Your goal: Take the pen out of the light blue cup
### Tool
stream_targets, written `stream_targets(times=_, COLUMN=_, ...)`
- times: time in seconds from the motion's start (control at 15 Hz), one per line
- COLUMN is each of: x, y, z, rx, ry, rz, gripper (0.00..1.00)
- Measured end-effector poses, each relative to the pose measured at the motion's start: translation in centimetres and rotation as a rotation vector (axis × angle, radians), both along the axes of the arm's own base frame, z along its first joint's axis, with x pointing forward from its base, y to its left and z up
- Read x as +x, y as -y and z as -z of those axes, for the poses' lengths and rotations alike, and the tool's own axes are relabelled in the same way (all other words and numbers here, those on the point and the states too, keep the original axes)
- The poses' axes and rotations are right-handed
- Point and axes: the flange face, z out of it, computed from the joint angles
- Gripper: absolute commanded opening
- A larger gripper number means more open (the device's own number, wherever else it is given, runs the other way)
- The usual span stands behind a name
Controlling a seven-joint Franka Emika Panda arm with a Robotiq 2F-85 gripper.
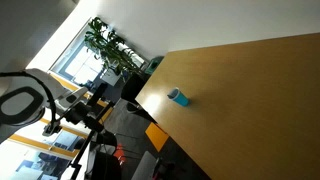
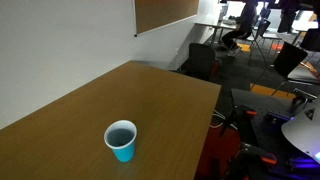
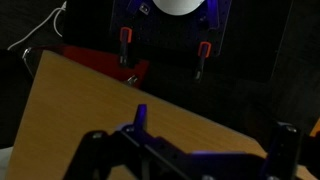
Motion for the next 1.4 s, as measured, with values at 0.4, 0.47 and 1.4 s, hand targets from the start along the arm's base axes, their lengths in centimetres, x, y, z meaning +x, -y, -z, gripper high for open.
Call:
stream_targets(times=0.4, x=0.0, y=0.0, z=0.0, rx=0.000, ry=0.000, rz=0.000, gripper=1.00)
stream_targets(times=0.47, x=0.0, y=0.0, z=0.0, rx=0.000, ry=0.000, rz=0.000, gripper=1.00)
stream_targets(times=1.4, x=10.3, y=3.0, z=2.0, rx=0.186, ry=0.285, rz=-0.336, gripper=1.00)
